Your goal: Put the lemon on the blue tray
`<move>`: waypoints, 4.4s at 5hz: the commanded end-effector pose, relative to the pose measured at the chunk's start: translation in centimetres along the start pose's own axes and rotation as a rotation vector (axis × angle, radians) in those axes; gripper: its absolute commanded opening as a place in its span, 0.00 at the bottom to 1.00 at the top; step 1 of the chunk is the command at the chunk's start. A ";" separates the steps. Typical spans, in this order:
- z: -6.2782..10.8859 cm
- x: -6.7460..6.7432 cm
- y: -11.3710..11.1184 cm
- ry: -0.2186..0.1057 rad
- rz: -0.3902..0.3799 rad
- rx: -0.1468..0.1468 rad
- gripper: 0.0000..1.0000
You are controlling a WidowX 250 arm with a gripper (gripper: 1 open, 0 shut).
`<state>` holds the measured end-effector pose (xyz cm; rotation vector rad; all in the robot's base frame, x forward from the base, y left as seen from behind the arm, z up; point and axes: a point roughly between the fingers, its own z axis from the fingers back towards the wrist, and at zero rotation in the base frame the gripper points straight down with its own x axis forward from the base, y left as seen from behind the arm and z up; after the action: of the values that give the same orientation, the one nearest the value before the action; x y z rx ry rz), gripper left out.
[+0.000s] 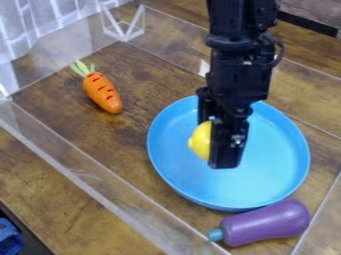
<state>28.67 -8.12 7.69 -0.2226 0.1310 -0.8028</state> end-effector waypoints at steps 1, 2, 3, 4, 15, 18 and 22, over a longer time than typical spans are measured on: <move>2.7 0.1 -0.5 -0.070 0.031 0.032 0.00; 3.6 -0.1 -0.8 -0.083 0.076 0.026 0.00; 3.1 0.2 -0.5 -0.072 0.021 0.017 0.00; 2.5 0.4 -0.4 -0.064 -0.032 0.002 0.00; 6.1 -0.6 -2.8 -0.026 -0.145 -0.090 0.00; 5.5 -0.2 -3.3 -0.053 -0.087 -0.138 0.00; 3.1 0.5 -3.5 -0.064 0.041 -0.207 0.00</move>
<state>26.77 -10.21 10.24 -0.4481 0.2074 -0.7280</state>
